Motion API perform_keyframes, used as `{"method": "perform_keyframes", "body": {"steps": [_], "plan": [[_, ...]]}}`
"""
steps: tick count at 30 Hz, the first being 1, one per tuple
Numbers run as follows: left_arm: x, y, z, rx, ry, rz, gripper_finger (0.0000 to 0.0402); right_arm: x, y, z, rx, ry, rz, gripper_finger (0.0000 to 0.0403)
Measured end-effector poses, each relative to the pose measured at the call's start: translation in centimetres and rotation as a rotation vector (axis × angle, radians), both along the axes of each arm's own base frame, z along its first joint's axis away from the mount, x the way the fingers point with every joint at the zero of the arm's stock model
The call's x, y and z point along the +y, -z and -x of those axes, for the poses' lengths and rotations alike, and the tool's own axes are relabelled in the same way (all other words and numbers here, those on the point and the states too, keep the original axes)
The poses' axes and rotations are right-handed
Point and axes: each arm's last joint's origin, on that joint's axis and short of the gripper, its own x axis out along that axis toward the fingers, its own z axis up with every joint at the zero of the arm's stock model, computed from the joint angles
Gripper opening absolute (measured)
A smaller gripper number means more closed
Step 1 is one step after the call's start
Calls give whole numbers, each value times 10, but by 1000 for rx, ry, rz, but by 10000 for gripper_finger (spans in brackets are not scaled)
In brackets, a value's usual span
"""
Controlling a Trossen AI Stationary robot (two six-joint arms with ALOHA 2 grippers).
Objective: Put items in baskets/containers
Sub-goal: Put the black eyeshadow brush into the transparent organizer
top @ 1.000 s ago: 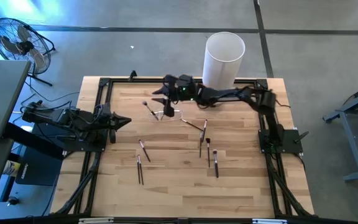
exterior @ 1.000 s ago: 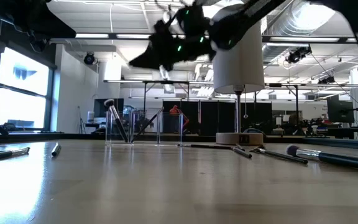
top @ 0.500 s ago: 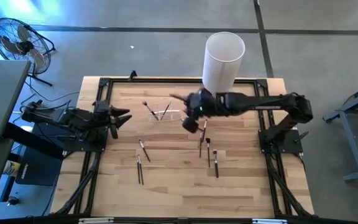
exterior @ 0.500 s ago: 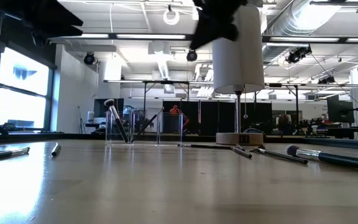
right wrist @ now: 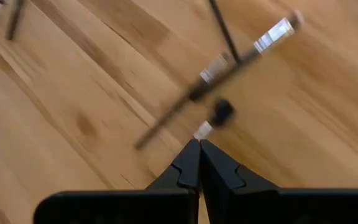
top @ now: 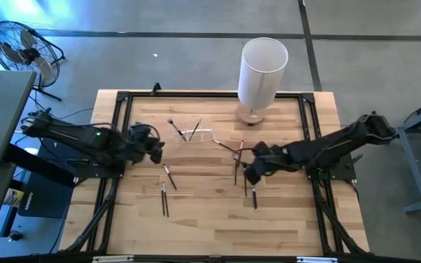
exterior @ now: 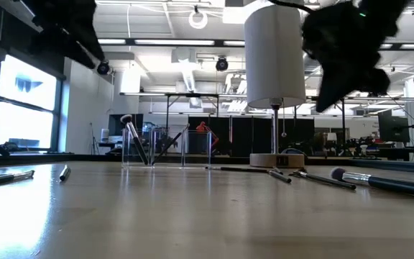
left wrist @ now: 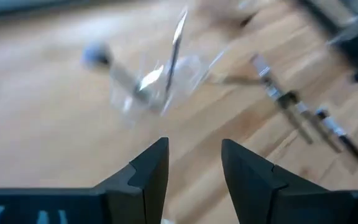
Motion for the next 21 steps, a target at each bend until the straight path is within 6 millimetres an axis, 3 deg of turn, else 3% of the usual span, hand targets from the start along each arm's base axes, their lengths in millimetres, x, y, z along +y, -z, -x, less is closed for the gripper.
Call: {"method": "perform_keyframes", "body": {"steps": [5,8,15,21], "plan": [[4,19,-23,261,-281,334,147,-6,11,36,-8,-25,-53,2],[8,38,-38,373,-351,474,147,-10,13,52,-26,-73,-53,4],[19,75,-73,440,-408,631,147,-17,10,79,-75,-185,-24,3],[20,95,-82,503,-512,678,147,-19,6,91,-75,-283,14,1]]}}
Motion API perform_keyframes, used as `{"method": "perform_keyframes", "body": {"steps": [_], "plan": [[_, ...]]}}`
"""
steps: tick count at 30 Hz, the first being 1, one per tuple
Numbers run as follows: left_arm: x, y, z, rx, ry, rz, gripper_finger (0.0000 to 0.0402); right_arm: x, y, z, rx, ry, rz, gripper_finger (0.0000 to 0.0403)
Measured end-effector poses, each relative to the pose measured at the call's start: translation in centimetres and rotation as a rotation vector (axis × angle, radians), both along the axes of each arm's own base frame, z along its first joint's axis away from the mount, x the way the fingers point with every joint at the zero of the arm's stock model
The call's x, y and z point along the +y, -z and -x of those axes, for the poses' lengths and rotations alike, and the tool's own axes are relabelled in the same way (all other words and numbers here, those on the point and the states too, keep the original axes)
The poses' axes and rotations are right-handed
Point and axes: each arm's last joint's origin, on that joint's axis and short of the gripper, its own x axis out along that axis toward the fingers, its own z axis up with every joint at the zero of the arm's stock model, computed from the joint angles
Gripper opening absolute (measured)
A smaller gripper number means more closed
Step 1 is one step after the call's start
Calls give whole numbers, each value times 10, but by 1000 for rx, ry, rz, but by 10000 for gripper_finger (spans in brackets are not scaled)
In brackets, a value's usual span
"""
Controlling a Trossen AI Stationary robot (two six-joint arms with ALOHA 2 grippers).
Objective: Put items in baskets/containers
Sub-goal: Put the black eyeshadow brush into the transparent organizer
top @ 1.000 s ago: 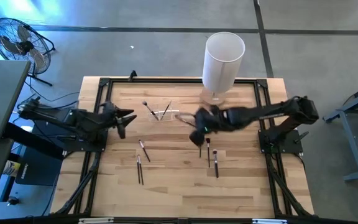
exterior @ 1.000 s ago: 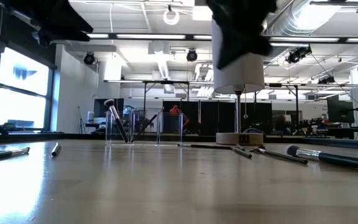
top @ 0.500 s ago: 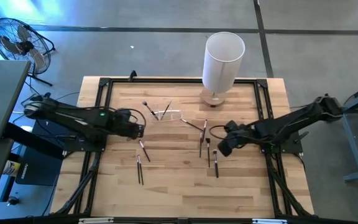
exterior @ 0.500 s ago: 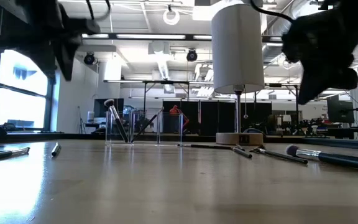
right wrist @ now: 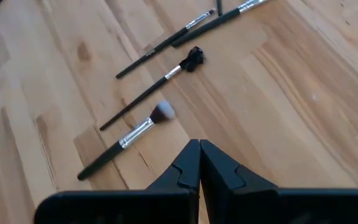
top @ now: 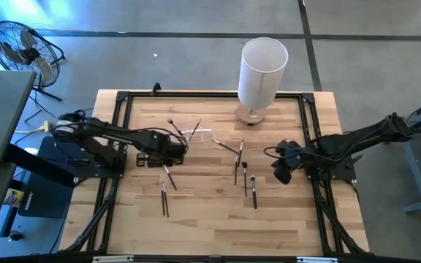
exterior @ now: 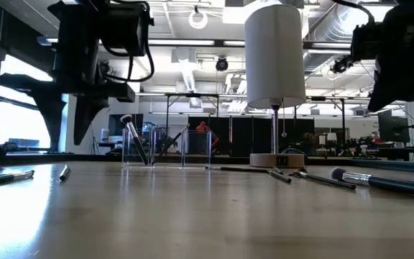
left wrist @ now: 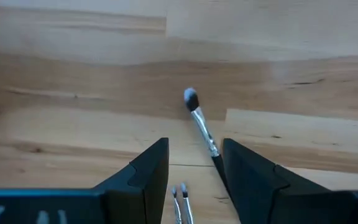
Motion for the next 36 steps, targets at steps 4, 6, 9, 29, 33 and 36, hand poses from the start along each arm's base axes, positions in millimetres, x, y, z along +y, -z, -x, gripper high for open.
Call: {"method": "perform_keyframes", "body": {"steps": [4,6,9,29,33,36], "plan": [[0,4,-3,0,-36,1,147,0,-3,3,-17,-43,13,4],[0,7,-4,13,-63,-1,147,0,-3,3,-18,-67,15,3],[0,10,-5,22,-101,-21,147,0,-3,3,-16,-96,23,1],[1,45,-7,3,-276,-56,147,0,-4,4,-17,-150,58,2],[2,45,-8,-5,-280,-78,147,0,-4,5,-16,-158,63,4],[2,45,-8,-6,-280,-88,137,0,-4,5,-16,-159,63,6]]}}
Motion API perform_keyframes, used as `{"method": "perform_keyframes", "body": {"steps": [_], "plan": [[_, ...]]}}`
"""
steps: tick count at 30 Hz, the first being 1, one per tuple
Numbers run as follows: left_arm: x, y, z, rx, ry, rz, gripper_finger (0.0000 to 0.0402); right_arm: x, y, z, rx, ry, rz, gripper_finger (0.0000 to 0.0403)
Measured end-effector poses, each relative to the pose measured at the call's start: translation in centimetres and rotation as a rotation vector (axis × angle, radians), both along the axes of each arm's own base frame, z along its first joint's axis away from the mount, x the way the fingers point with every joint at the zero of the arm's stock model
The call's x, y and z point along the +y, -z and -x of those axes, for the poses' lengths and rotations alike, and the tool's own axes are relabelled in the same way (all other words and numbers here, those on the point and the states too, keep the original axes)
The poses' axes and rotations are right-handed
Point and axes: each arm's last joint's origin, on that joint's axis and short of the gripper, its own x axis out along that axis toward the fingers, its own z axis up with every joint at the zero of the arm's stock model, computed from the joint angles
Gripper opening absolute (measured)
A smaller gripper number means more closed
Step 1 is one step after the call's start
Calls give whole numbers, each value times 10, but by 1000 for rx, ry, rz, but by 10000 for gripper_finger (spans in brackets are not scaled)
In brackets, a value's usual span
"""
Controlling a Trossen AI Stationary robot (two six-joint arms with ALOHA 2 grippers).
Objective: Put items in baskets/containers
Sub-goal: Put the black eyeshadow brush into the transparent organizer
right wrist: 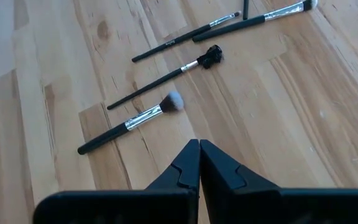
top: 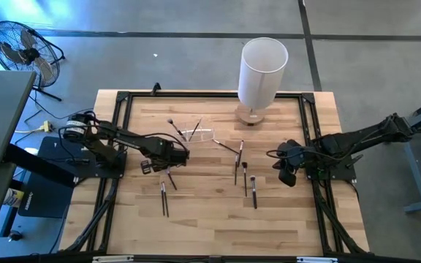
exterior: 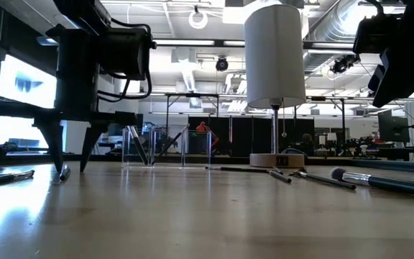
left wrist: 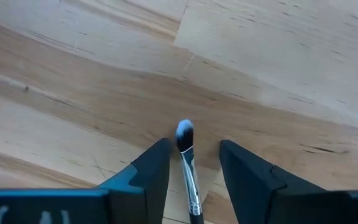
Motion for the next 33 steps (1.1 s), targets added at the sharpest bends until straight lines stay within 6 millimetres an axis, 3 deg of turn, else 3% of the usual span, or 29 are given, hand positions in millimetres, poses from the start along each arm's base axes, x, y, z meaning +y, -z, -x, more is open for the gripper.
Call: {"method": "perform_keyframes", "body": {"steps": [14,22,26,33], "plan": [[4,1,2,14,-6,-128,8,0,0,0,0,-1,-2,6],[6,1,-7,-37,212,-190,2,1,0,0,3,-17,-13,4],[4,-2,-24,-183,385,-184,1,1,0,0,1,-19,-13,6],[3,-24,-60,-526,476,-495,1,0,0,0,-7,-5,13,3]]}}
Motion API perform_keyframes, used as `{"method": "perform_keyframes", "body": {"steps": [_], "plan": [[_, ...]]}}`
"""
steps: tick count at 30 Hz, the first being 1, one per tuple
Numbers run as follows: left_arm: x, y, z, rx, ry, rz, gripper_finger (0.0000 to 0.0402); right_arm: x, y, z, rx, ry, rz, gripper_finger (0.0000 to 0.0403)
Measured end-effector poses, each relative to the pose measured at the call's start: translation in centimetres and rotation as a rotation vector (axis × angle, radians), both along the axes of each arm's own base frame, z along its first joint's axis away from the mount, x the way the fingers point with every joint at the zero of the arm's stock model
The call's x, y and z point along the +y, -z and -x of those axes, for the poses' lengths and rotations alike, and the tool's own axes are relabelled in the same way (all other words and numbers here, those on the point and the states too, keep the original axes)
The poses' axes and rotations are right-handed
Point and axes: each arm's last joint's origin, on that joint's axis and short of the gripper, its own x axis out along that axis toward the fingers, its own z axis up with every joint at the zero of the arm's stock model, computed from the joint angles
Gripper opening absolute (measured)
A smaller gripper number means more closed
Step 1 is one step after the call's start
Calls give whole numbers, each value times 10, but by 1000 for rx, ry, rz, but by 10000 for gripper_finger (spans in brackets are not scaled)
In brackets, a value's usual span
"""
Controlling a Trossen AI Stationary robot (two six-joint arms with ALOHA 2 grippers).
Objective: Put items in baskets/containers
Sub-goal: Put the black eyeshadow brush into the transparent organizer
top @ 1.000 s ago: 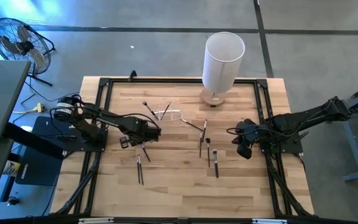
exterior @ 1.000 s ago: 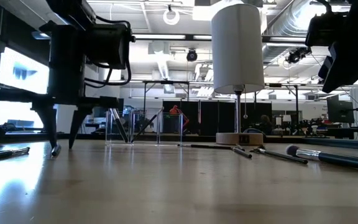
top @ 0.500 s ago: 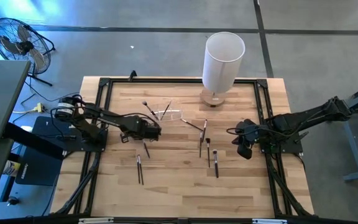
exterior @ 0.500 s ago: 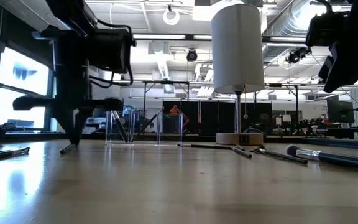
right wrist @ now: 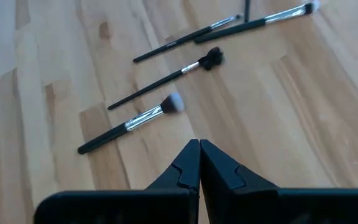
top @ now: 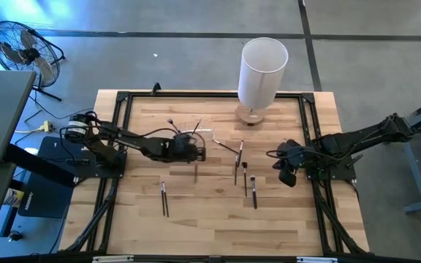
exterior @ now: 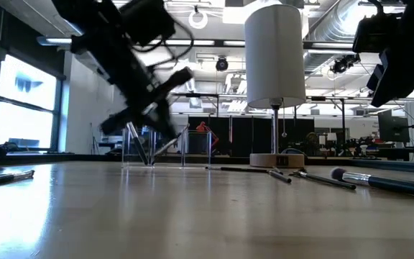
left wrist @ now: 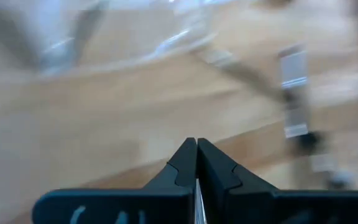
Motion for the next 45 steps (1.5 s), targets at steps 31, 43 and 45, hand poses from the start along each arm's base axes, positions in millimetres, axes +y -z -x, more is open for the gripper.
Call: {"method": "perform_keyframes", "body": {"steps": [31,43,45], "plan": [[132,-66,-3,-291,472,-1066,0,-7,-6,-5,-152,389,36,3],[140,-48,12,-296,553,-1050,3,-10,-7,-5,-201,515,56,5],[140,-45,12,-282,569,-1032,7,-10,-7,-5,-201,515,56,2]]}}
